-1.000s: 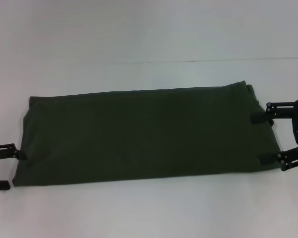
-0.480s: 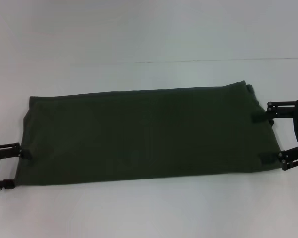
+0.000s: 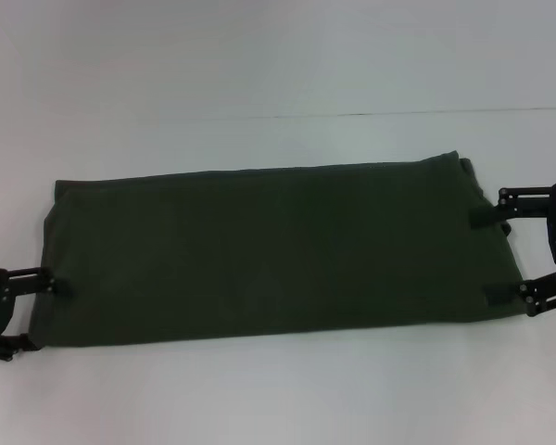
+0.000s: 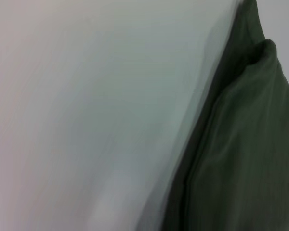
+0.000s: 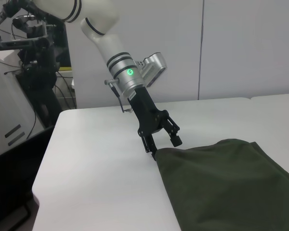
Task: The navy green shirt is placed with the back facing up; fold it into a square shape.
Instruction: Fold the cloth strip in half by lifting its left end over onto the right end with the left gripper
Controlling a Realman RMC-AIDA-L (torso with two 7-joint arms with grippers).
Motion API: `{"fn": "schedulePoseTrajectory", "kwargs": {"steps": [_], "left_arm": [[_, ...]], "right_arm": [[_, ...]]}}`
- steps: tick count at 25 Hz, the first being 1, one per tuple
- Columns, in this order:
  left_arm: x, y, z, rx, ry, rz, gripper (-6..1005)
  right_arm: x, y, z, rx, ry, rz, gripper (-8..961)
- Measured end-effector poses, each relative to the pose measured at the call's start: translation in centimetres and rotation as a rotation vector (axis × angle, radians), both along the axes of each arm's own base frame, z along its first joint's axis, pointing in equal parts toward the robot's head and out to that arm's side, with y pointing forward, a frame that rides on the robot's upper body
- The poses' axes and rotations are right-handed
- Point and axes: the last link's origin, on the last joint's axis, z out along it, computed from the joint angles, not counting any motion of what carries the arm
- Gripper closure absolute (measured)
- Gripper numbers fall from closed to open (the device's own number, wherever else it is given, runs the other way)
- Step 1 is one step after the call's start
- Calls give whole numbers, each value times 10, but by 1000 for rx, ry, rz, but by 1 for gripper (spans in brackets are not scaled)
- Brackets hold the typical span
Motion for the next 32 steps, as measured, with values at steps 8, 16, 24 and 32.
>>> {"fn": "schedulePoseTrajectory", "kwargs": {"steps": [8,16,24,32], "left_arm": [[3,3,-3,3,-4,-7,33],[11,9,-9,24,-31,-19,33],[10,7,-11,23,-34,-15,91],[8,6,-11,28,-32,-5,222]], "right_arm": [[0,0,1,0,-1,2,8],[-1,0,3,8,5,5,8],[-2,-1,4,3,17,7,8],[-1,-2,6,6,19,5,9]]}}
